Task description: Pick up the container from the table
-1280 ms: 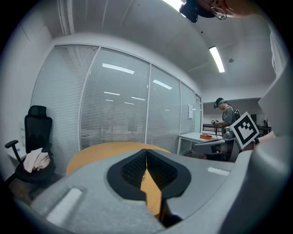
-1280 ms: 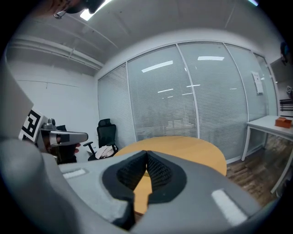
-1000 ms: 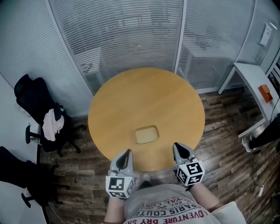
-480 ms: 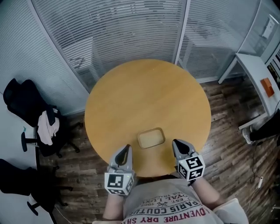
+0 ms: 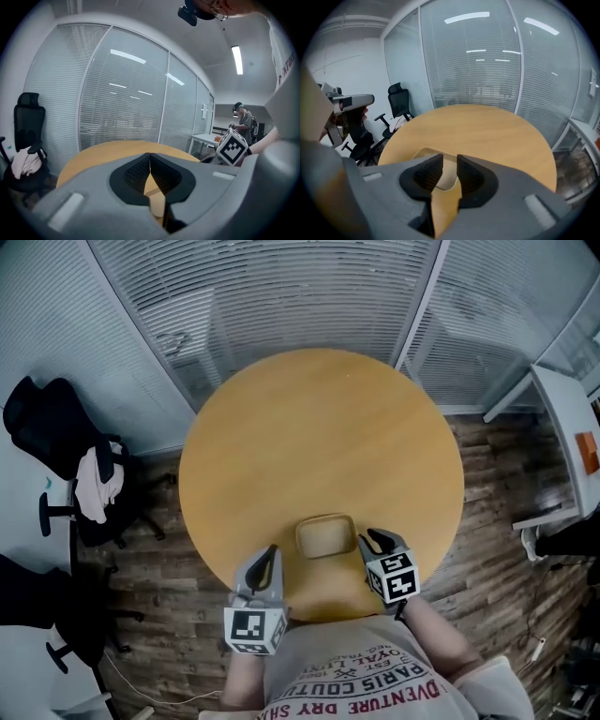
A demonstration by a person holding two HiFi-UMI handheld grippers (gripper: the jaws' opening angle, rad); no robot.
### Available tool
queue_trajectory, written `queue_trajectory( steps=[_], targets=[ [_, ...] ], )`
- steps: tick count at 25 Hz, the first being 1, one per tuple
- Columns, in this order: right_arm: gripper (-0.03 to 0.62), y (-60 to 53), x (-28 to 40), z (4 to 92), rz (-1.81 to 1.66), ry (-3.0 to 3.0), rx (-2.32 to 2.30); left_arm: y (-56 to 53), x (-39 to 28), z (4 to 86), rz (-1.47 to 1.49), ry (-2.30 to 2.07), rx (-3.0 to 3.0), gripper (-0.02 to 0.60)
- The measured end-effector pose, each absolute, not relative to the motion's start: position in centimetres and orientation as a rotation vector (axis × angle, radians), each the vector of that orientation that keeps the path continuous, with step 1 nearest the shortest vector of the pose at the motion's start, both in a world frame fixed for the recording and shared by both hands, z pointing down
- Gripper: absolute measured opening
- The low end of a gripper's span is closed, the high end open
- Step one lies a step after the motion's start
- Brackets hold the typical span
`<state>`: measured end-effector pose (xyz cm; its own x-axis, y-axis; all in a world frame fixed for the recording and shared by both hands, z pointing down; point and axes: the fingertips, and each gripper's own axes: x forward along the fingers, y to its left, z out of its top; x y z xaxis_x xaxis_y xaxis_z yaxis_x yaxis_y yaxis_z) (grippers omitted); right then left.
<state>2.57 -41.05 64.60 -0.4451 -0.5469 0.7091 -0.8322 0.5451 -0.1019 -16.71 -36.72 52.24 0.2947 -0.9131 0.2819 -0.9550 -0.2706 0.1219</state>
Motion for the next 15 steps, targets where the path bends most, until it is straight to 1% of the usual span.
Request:
queue_trajectory(
  steps=[3,7,15],
  targets=[
    [0.103,-42.5,2.1,68.2,0.667,-2.09,1.053,-37.5,-17.4,53.8,0.239,-1.719,2.25,0.008],
    [0.138,-43.6,1.7,72.6,0.747,-1.987,0.971,-38.0,-18.0,55.4,0.27,-1.728,2.194,0.008],
    [0.137,-44.8,1.8,77.7,0.853,-1.84,0.954,-38.9,-19.7,56.9,0.3,-1.758,2.139,0.008]
  ],
)
